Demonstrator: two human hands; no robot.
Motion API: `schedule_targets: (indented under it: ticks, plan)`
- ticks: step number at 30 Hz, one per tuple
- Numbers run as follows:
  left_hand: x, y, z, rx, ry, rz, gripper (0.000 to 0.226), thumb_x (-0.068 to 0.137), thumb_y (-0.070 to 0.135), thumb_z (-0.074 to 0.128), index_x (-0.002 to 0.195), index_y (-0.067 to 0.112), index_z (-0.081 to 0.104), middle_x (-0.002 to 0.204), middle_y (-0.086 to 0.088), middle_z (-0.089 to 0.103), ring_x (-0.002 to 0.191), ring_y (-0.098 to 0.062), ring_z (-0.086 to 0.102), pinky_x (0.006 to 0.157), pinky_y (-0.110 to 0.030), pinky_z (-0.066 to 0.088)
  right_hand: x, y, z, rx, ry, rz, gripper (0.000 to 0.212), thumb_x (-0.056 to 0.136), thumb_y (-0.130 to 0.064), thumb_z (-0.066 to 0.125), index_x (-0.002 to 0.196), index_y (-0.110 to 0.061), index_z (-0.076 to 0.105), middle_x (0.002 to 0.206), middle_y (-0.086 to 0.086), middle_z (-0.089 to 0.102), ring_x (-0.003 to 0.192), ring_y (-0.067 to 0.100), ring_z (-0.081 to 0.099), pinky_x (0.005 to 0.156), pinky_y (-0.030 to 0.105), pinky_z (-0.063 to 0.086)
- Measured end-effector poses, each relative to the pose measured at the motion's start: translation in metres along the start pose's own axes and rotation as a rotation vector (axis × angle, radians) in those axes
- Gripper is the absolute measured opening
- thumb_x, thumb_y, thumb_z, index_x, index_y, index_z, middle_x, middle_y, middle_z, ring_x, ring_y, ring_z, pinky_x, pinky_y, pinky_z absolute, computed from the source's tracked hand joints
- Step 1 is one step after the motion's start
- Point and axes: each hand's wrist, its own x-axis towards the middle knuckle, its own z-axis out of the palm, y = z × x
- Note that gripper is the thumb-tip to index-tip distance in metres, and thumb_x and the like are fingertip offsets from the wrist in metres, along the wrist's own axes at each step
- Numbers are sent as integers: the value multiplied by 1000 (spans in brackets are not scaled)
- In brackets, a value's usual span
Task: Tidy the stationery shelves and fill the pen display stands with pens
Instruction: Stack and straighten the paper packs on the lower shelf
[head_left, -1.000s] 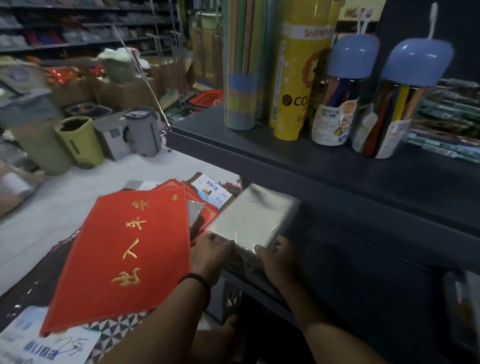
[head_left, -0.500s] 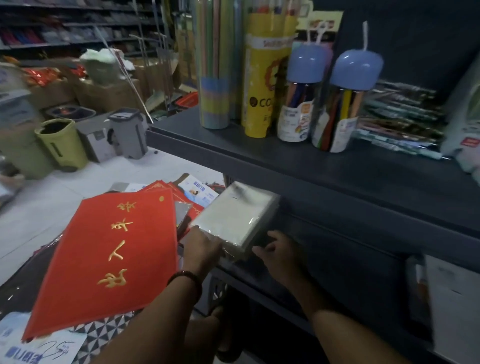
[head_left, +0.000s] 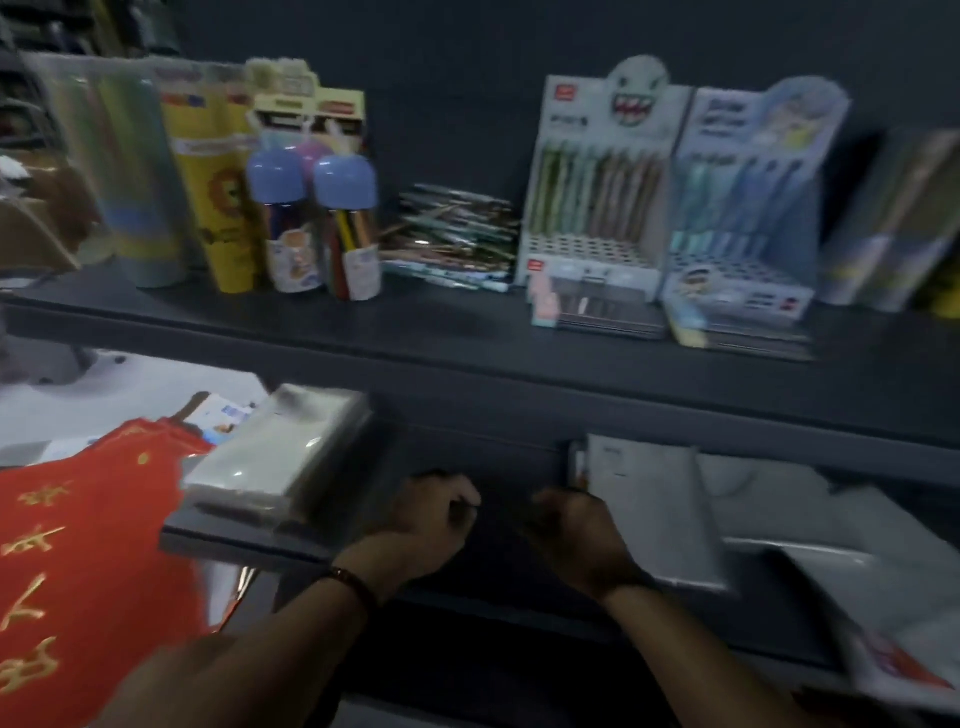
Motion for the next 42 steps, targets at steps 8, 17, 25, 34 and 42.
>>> schedule_targets:
  ticks: [8,17,25,34,42]
  plan:
    - [22,92,85,-15,-115,164,18,94,19,72,112,20,73,110,3,72,104,-15,68,85,-22,48,-52,117,-73,37,192,250,28,91,-33,79,115,-28,67,95,-5,68,86,12,67,73,17,43]
    - [50,128,181,137,-158,329,61,79,31,78,134,44,55,135,7,38,154,-28,23,124,-38,33,-76,204,-60,346,545,422,38,83,-13,87,118,-5,73,105,14,73,92,21,66,71,8,35]
    - [63,136,216,167,-161,195,68,77,38,80,142,39,58,157,-3,35,157,-29,6,130,-28,5,-72,229,-35,835,452,514,23,74,-26,85,96,-22,83,91,7,81,85,25,73,77,54,62]
    - [64,130,221,-79,-75,239,63,54,49,80,112,25,75,116,7,61,113,-17,58,100,-34,50,-69,209,-47,1080,425,477,16,73,-19,88,70,-5,80,68,19,67,60,21,61,51,33,51]
    - [45,127,206,-206,-23,277,54,58,60,77,98,25,77,106,18,56,114,-11,57,101,-34,50,-80,203,-55,1245,293,556,25,91,-13,78,99,10,76,80,16,71,65,19,64,55,27,55]
